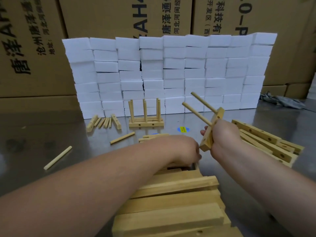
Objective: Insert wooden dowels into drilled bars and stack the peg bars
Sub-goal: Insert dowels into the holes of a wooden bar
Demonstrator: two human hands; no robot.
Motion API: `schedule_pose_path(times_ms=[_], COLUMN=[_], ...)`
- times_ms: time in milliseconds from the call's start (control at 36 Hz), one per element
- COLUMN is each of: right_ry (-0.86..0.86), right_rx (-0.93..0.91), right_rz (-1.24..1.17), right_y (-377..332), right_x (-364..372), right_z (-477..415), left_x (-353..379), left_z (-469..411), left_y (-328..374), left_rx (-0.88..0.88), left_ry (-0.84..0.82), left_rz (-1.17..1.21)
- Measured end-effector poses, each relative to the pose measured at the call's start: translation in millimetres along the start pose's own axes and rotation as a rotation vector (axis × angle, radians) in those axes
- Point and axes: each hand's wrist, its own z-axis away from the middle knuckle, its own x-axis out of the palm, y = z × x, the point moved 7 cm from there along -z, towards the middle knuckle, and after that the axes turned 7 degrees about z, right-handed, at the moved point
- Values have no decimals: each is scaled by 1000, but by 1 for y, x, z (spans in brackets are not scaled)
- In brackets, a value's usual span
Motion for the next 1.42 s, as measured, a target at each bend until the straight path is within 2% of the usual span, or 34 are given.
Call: schedule_pose_path(times_ms=[167, 250, 306, 417, 472, 528, 667, 861, 1083, 1417], right_ry=[65, 56, 80, 82, 46, 6, -130, -275, -302, -253], right_rx=[18, 11, -28, -98, -110, -129, -160, -160, -222, -311], right_rz=[-102, -105, -90, -95, -110, -80, 8, 12, 45, 64], right_y=[1, -9, -16, -33, -39, -41, -32, -24, -24, -34], right_x=[-5, -6, -11, -16, -13, -9, 12, 28, 33, 30], right_z=[-14, -8, -14, -11, -5, -4, 3, 15, 28, 40], left_x=[2, -4, -17, -51, -65, -73, -67, -59, -76, -76], left_z=[-16, -22, -21, 1, 19, 42, 92, 114, 122, 129], left_y=[15, 11, 4, -16, -23, -26, -29, -42, -40, -21], left_rx=[-19, -39, -70, -116, -65, 23, 112, -2, 47, 136], left_ry=[59, 102, 214, 426, 493, 521, 515, 434, 551, 491], left_rz=[-51, 18, 170, 626, 837, 922, 649, 392, 379, 405])
